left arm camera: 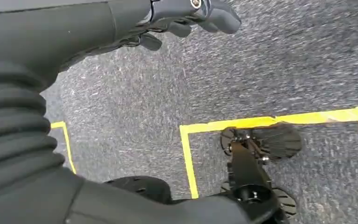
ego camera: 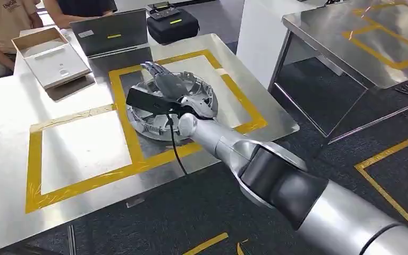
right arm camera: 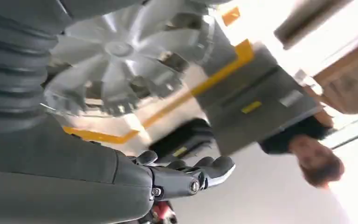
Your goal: Take the parts from the cabinet and place them on the table.
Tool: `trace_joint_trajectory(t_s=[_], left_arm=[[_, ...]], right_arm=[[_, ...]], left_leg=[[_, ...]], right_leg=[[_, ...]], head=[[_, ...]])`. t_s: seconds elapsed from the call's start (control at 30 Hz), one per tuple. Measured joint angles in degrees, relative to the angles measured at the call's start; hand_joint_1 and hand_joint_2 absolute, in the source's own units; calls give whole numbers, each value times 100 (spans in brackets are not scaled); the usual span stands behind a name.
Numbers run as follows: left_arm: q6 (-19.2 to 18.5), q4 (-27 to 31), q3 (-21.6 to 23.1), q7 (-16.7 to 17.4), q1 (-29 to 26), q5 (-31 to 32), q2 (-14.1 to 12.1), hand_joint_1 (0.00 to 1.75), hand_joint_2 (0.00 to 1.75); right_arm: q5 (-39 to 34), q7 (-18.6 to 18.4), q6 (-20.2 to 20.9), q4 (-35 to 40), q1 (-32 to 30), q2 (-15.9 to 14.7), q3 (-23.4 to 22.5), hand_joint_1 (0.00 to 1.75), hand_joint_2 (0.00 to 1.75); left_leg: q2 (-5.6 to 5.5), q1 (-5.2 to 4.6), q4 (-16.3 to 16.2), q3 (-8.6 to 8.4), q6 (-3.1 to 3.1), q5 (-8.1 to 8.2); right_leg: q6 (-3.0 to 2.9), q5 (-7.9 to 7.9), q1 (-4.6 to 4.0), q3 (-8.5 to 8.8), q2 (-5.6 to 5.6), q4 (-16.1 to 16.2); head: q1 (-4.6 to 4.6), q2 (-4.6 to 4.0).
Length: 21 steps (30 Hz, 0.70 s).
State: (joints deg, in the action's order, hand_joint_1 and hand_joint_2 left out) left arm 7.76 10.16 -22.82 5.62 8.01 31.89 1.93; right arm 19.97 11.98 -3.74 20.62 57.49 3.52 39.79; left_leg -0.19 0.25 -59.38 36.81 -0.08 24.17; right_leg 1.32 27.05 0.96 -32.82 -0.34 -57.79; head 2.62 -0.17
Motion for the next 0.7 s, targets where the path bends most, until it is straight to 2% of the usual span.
trace_joint_trajectory(t_s=[0.1, 0.13, 0.17, 0.2, 0.27, 0.3, 0.33, 0.37, 0.4, 0.43, 0.47, 0.5, 0.53, 0.57, 0.63, 0.67, 0.7], left_arm=[[15, -2, -46, 15, -64, -24, -11, 0, 0], [40, -2, -53, 17, -81, -35, -11, 0, 0], [57, -2, -57, 15, -95, -35, -5, 0, 0], [66, -2, -66, 13, -96, -35, 2, 0, 0], [87, -2, -92, 13, -97, -37, 2, 0, 0], [105, -2, -99, 13, -99, -37, 0, 0, 0], [105, -2, -109, 13, -102, -35, 0, 0, 0], [107, -2, -131, 13, -105, -33, 8, 0, 0], [107, -2, -138, 13, -107, -24, 19, 0, 0], [107, -2, -138, 13, -105, -9, 32, 0, 0], [107, -2, -138, 11, -99, 4, 35, 0, 0], [107, 2, -140, 11, -94, 11, 21, 0, 0], [107, 0, -140, 13, -92, 20, 19, 0, 0], [107, 0, -142, 13, -84, 20, 15, 0, 0], [105, 0, -142, 15, -89, 22, 15, 0, 0], [105, -2, -144, 15, -98, 31, 6, 0, 0], [103, -2, -144, 26, -99, 39, 4, 0, 0]], right_arm=[[-246, 477, -42, 496, 54, 42, -292, 0, 0], [-285, 494, -35, 773, 76, 39, -395, 0, 0], [-303, 417, 4, 1014, 75, 37, -471, 0, 0], [-309, 346, 24, 1291, 75, 24, -549, 0, 0], [-296, 264, 43, 1796, 12, 7, -672, 0, 0], [-272, 240, 41, 2023, -67, -15, -711, 0, 0], [-253, 210, 35, 2205, -141, -41, -744, 0, 0], [-235, 203, 26, 2390, -224, -56, -772, 0, 0], [-217, 201, 22, 2544, -279, -65, -801, 0, 0], [-194, 194, 19, 2706, -298, -78, -823, 0, 0], [-178, 192, 19, 2809, -302, -83, -842, 0, 0], [-154, 188, 15, 2908, -318, -92, -862, 0, 0], [-143, 166, 13, 2985, -348, -96, -871, 0, 0], [-139, 159, 13, 3041, -360, -103, -882, 0, 0], [-134, 146, 11, 3111, -393, -111, -904, 0, 0], [-130, 157, 6, 3135, -396, -111, -906, 0, 0], [-130, 159, 9, 3166, -407, -111, -906, 0, 0]], left_leg=[[-5, -8, -1, -9, 28, -13], [1, 5, 53, -30, 57, -45], [25, 58, 132, -68, 87, -89], [27, 53, 167, -78, 114, -111], [35, 54, 166, -57, 134, -119], [34, 54, 164, -52, 130, -122], [31, 55, 161, -46, 121, -129], [22, 65, 151, -34, 103, -140], [18, 74, 131, -12, 85, -150], [18, 92, 101, 23, 59, -158], [18, 108, 52, 60, 16, -161], [17, 102, 21, 101, -39, -172], [8, 95, 17, 110, -96, -183], [2, 77, -19, 117, -141, -205], [-7, 100, 54, 133, -244, -282], [-3, 120, 42, 165, -281, -281], [2, 118, -100, 245, -293, -51]], right_leg=[[49, -10, 9, 14, -2, 3], [68, -17, -12, 20, 3, 10], [72, 54, 13, 13, 6, -50], [80, 217, 6, -68, 14, -227], [88, 722, 7, -443, 33, -1094], [98, 888, 12, -627, 32, -1532], [108, 915, 21, -715, 32, -1753], [113, 810, 37, -677, 31, -1702], [117, 618, 51, -528, 30, -1416], [129, 379, 68, -270, 28, -916], [147, 203, 88, 20, 24, -387], [141, 282, 74, 117, 28, -190], [58, 108, 32, 30, 90, -289], [8, 182, 45, 37, 82, -210], [-97, 143, 22, -27, 84, -252], [-177, 78, 56, -61, 66, -215], [-216, 25, 52, -100, 62, -206]], head=[[-2, 0], [0, 0], [2, 0], [15, 0], [44, 0], [44, 0], [46, 0], [46, 0], [46, 0], [44, 0], [46, 0], [57, 0], [68, 0], [66, 0], [75, 0], [70, 0], [64, 0]])
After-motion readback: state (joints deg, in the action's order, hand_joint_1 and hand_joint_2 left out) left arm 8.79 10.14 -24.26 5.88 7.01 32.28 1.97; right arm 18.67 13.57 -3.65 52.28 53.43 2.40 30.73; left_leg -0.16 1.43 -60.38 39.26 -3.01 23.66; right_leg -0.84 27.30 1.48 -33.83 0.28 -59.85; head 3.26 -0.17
